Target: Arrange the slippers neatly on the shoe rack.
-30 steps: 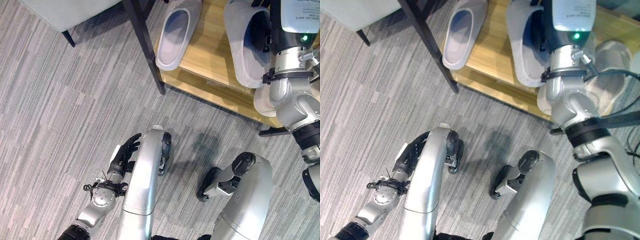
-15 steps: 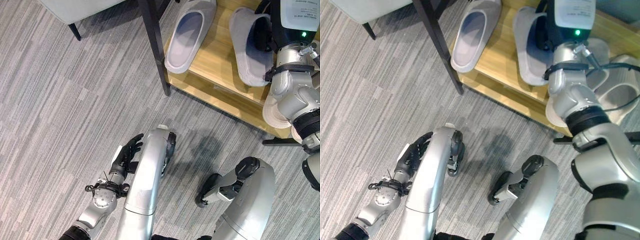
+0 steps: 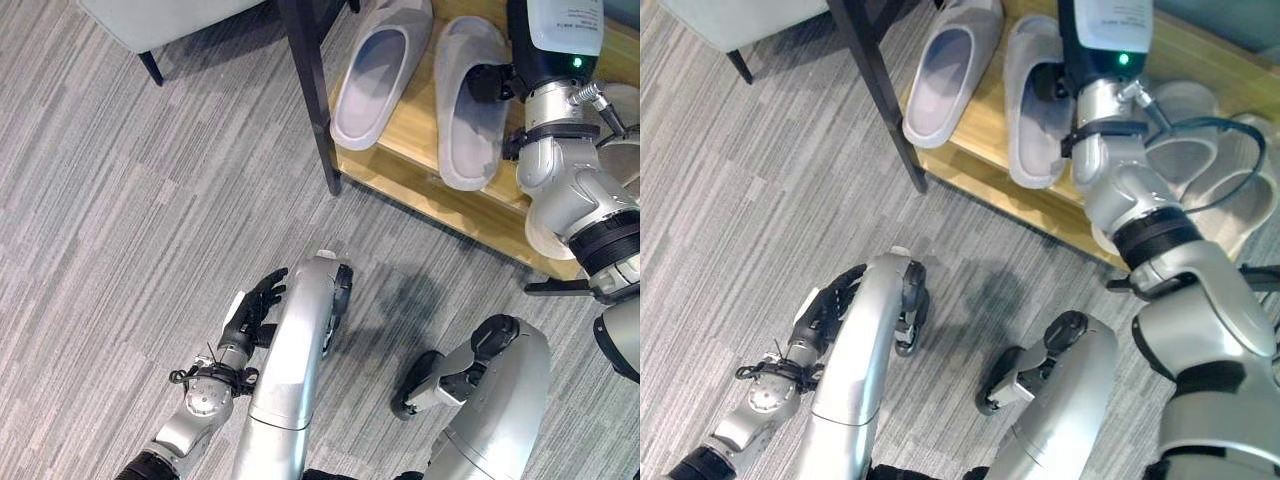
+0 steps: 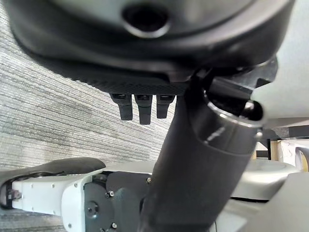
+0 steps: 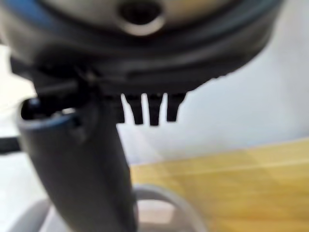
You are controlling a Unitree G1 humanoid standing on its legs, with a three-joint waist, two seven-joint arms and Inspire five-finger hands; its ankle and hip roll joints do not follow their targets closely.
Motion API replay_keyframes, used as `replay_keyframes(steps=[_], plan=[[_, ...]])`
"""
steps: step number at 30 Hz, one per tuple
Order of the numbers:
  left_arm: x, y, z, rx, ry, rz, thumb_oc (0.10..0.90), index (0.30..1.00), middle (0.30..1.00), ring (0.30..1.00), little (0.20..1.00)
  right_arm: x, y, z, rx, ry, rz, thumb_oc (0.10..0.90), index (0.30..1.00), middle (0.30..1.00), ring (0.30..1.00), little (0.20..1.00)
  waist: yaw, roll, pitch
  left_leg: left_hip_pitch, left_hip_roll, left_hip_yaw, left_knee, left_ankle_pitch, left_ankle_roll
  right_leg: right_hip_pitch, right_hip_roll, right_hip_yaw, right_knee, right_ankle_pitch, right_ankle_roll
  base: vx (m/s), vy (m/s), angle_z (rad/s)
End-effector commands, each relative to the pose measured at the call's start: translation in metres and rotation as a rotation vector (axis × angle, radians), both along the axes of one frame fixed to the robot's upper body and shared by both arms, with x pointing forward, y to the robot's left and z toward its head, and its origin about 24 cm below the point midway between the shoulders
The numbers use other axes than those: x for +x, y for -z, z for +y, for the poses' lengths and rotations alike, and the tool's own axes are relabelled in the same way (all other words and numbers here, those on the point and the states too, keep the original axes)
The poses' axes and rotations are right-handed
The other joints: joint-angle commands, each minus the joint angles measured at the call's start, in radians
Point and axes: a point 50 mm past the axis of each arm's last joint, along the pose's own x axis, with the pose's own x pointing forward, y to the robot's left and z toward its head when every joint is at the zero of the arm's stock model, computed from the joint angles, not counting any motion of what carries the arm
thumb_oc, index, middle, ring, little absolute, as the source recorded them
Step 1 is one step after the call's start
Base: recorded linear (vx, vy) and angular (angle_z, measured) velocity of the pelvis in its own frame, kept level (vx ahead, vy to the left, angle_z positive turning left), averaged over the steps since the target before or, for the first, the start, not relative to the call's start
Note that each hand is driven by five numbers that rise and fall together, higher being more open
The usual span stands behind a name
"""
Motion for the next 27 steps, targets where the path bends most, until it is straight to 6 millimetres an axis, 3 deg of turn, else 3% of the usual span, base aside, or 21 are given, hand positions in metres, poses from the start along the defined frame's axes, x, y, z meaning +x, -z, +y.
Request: replay_keyframes(steps=[1, 20, 27], plan=[[0.020, -0.035, -0.030, -0.097, 0.060, -0.156, 0.800, 0.900, 0.900, 0.900, 0.900, -0.029, -0.067, 0.023, -0.012, -0.141, -0.232, 0.800, 0.900, 0.900, 0.900, 0.900, 0.003, -0.045, -0.042, 0.041, 0.068, -0.125, 0.096, -0.226, -0.127, -0.037, 0.044, 0.112, 0.078, 0.106, -0.054, 0.00, -0.004, -0.07], [0.019, -0.029, -0.007, -0.051, -0.013, -0.128, 0.800, 0.900, 0.900, 0.900, 0.900, -0.024, -0.040, 0.007, -0.035, -0.179, 0.000, 0.800, 0.900, 0.900, 0.900, 0.900, -0.031, -0.060, -0.042, 0.041, 0.076, -0.139, 0.130, -0.221, -0.148, -0.040, 0.043, 0.119, 0.125, 0.101, -0.048, -0.01, -0.003, -0.03], [0.018, -0.028, -0.003, -0.050, -0.037, -0.124, 0.800, 0.900, 0.900, 0.900, 0.900, -0.032, -0.029, 0.002, 0.000, -0.231, 0.018, 0.800, 0.900, 0.900, 0.900, 0.900, -0.039, -0.063, -0.042, 0.041, 0.080, -0.138, 0.133, -0.223, -0.149, -0.040, 0.040, 0.120, 0.130, 0.106, -0.043, 0.00, 0.000, 0.00]])
